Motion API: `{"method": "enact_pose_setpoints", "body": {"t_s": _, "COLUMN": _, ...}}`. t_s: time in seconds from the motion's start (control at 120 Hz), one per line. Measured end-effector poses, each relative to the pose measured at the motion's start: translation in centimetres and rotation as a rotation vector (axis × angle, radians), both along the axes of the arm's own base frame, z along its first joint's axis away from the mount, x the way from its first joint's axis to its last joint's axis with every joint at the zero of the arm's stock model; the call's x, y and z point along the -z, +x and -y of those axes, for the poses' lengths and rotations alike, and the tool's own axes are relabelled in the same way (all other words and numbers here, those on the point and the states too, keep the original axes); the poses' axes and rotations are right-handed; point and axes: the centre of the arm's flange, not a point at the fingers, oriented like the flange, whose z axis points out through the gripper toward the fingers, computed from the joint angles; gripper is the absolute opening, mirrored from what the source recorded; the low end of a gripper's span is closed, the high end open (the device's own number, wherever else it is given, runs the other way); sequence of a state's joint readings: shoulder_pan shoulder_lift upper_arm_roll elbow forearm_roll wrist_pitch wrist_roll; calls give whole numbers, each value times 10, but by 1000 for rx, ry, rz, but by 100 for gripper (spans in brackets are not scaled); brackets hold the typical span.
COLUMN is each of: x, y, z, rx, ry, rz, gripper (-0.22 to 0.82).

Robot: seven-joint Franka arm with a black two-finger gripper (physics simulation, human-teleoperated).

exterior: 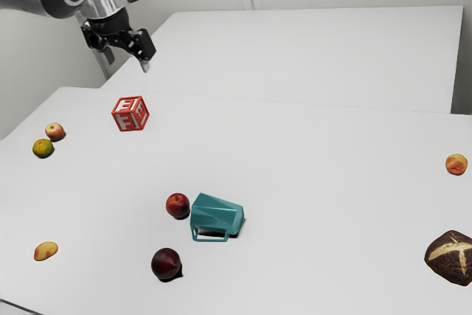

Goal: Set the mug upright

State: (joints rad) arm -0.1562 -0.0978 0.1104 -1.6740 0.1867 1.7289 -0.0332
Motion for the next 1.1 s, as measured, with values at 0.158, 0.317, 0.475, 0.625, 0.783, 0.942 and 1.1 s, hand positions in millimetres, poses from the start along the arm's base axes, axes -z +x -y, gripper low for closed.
{"method": "enact_pose_setpoints", "body": {"t_s": 0.158, "x": 13, "y": 0, "z": -1, "rx": 8, "ry": 3, "rz": -26, "gripper": 60}}
{"method": "enact_pose_setpoints", "body": {"t_s": 0.317, "x": 52, "y": -1, "z": 1, "rx": 14, "ry": -20, "rz": -87, "gripper": 60}}
{"method": "enact_pose_setpoints", "body": {"t_s": 0.475, "x": 95, "y": -8, "z": 10, "rx": -16, "ry": -204, "rz": -162, "gripper": 60}}
{"method": "enact_pose_setpoints", "body": {"t_s": 0.625, "x": 137, "y": -21, "z": 12, "rx": -73, "ry": -357, "rz": -242, "gripper": 60}}
{"method": "enact_pose_setpoints", "body": {"t_s": 0.783, "x": 177, "y": -35, "z": 15, "rx": -131, "ry": -479, "rz": -322, "gripper": 60}}
{"method": "enact_pose_setpoints", "body": {"t_s": 0.942, "x": 207, "y": -41, "z": 21, "rx": -167, "ry": -536, "rz": -366, "gripper": 60}}
{"method": "enact_pose_setpoints", "body": {"t_s": 1.1, "x": 236, "y": -38, "z": 25, "rx": -202, "ry": -569, "rz": -405, "gripper": 60}}
